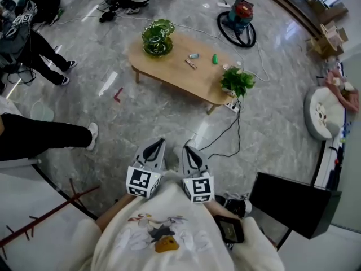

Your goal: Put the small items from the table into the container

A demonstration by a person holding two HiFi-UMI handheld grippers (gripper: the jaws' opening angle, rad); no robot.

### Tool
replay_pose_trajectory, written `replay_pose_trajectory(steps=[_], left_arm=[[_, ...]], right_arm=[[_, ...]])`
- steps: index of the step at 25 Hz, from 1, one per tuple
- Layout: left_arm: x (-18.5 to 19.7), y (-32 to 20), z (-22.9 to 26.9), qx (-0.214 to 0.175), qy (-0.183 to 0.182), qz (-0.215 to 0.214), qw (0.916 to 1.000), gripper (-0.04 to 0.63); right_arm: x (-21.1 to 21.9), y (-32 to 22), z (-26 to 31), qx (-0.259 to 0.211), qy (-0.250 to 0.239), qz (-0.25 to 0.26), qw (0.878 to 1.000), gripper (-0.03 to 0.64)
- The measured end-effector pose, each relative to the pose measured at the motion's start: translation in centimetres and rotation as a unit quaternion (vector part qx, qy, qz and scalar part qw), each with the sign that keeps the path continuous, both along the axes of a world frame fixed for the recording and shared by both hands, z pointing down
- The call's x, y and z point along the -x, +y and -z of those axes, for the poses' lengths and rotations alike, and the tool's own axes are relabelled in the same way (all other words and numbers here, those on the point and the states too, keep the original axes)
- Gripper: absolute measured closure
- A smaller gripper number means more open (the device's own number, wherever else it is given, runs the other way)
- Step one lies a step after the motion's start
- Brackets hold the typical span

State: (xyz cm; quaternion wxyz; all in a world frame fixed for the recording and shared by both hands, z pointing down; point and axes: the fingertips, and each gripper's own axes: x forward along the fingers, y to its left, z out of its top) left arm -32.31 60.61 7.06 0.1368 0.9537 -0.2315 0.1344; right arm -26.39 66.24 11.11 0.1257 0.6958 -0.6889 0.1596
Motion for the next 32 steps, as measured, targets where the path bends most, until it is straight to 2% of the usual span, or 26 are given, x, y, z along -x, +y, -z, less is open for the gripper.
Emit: replay_pose_trajectory(steps=[5,10,14,18,22,27,32], left_arm=[[-0.7,-2.4,-0.6,0.002,-0.008,0.005,1.0,0.588],[-3.4,-6.1,-1.5,-0.006,-0.03,0.016,0.9994,0.588],[-8.1,-9.9,-1.8,-0.01,-0.044,0.024,0.9987,0.588],[-13.6,-14.4,-1.0,-0.029,-0.057,0.022,0.9977,0.588],[-19.0,-18.2,0.4,-0.048,-0.065,0.026,0.9964,0.588],[-24.4,-21.7,0.9,-0.043,-0.073,0.037,0.9957,0.588],[-27.3,-22.9,-0.3,-0.026,-0.09,0.054,0.9941,0.588]], right_arm=[[-0.7,-2.4,-1.1,0.015,-0.005,0.003,1.0,0.611],[-3.7,-7.2,-1.5,0.002,-0.017,0.021,1.0,0.611],[-8.8,-11.3,-2.3,0.016,-0.029,0.018,0.999,0.611],[-15.0,-16.6,-1.2,0.003,-0.05,0.01,0.999,0.611],[-20.6,-20.6,0.5,-0.014,-0.046,0.02,0.999,0.611],[-26.3,-24.4,0.9,-0.014,-0.056,0.026,0.998,0.611],[-29.0,-26.2,-0.4,-0.003,-0.083,0.042,0.996,0.611]])
